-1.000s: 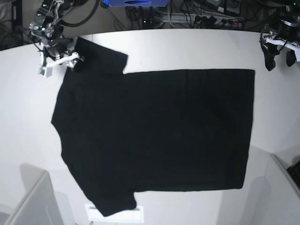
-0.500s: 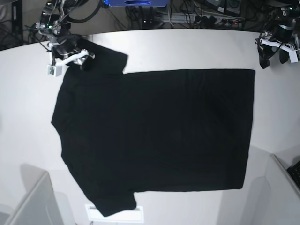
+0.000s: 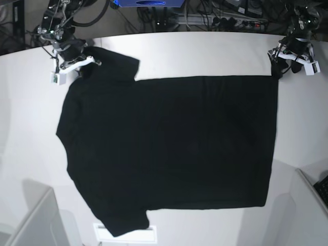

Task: Fold the T-shirt properly
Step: 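Grasp the shirt's shoulder edges with both grippers and lift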

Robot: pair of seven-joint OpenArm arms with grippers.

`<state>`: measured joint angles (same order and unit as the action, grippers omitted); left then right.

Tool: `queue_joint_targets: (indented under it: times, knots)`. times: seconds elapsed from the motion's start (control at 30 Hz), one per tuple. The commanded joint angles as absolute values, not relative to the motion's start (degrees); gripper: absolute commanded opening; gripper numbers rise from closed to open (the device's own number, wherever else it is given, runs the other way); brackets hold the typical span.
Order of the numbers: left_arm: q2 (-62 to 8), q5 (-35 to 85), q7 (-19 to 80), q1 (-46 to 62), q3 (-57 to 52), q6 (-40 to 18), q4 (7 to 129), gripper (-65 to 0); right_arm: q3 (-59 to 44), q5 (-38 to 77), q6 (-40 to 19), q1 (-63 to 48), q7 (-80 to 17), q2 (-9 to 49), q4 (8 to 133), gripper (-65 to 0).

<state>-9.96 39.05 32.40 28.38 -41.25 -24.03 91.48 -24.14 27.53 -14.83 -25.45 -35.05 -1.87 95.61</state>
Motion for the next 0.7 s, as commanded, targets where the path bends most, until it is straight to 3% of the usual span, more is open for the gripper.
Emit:
queue_joint_targets:
  times: [0.0, 0.33, 0.57, 0.67]
  knots:
    - [-10.77, 39.6, 31.08, 27.82, -41.1, -24.13, 91.3, -15.0, -24.13, 23.87, -13.32, -26.42, -40.13, -1.8, 94.73, -65.0]
    - [-10.51, 39.69, 31.08, 24.13, -33.45, -24.13, 86.64, -15.0, -24.13, 23.87, -13.32, -26.42, -40.13, -1.8, 94.81, -65.0]
    - [-8.4, 39.6, 31.08, 21.67, -34.51, -24.13, 84.0, -15.0, -24.13, 23.87, -13.32, -26.42, -40.13, -1.8, 94.81, -65.0]
    - [-8.4, 39.6, 31.08, 21.32, -34.51, -24.13, 82.77, -21.6, -24.13, 23.87, -13.32, -26.42, -40.13, -1.8, 94.81, -65.0]
